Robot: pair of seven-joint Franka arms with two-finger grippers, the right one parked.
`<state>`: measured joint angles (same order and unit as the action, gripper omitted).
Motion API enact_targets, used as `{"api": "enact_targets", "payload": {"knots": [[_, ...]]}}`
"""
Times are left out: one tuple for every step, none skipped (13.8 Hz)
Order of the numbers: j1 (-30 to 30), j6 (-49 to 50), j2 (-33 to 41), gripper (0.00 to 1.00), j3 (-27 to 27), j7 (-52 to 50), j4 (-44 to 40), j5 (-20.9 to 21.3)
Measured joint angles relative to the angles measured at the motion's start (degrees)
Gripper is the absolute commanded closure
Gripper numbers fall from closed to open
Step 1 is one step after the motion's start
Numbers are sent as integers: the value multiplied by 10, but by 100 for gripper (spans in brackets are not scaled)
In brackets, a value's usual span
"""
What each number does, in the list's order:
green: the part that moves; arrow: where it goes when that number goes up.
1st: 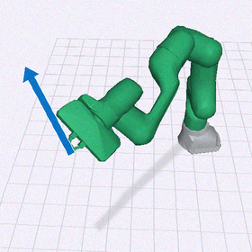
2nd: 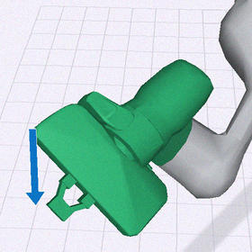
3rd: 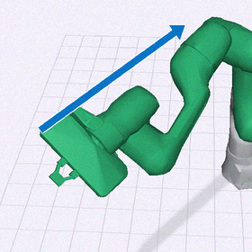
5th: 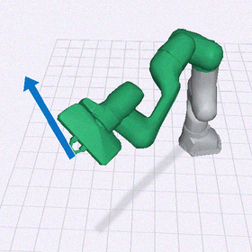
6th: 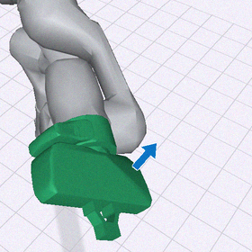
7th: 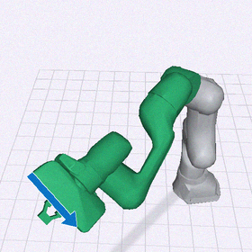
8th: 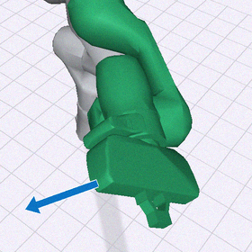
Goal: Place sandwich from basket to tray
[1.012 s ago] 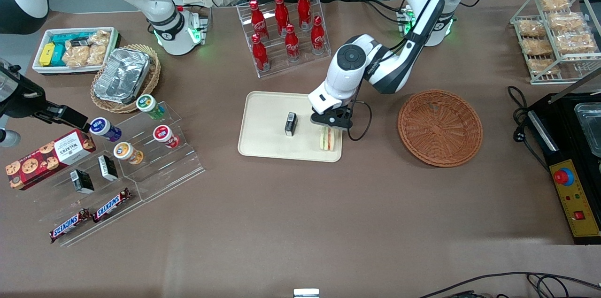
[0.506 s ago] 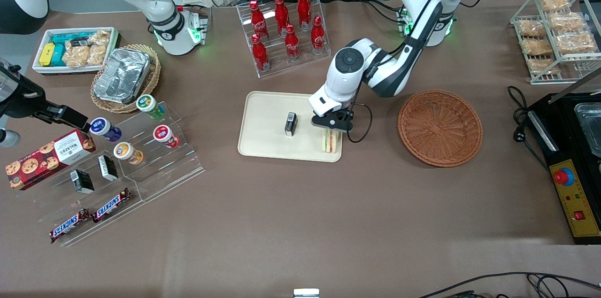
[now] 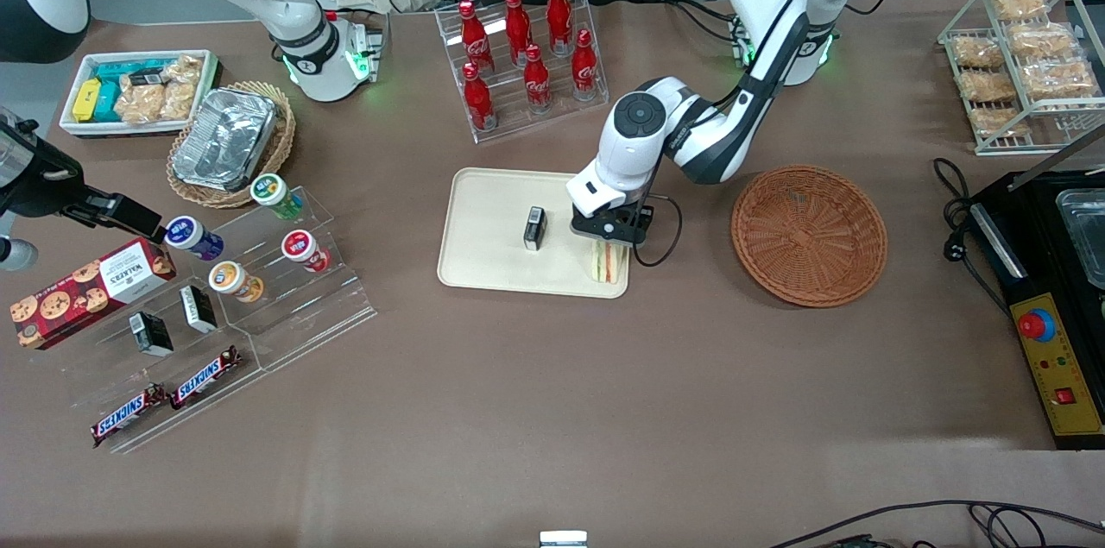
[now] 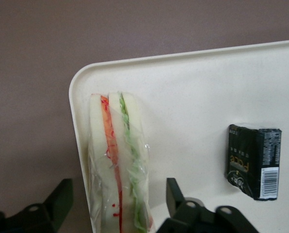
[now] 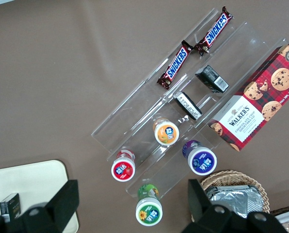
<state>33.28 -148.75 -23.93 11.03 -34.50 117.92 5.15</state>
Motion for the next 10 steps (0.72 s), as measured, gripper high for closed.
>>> {"api": "enact_targets", "payload": {"knots": [[0, 2, 4, 1, 0, 0, -4, 0], [0, 13, 14, 1, -1, 0, -8, 0], [-1, 39, 30, 1, -2, 0, -15, 1], [-2, 70, 52, 1, -3, -1, -23, 1], [-8, 101, 77, 1, -4, -1, -31, 1], [-19, 128, 104, 1, -6, -1, -38, 1], [-34, 151, 130, 1, -7, -1, -42, 1], [-51, 167, 154, 1, -7, -1, -44, 1], [-69, 180, 175, 1, -7, 1, -44, 1], [-87, 188, 191, 1, -7, 8, -44, -2]]}}
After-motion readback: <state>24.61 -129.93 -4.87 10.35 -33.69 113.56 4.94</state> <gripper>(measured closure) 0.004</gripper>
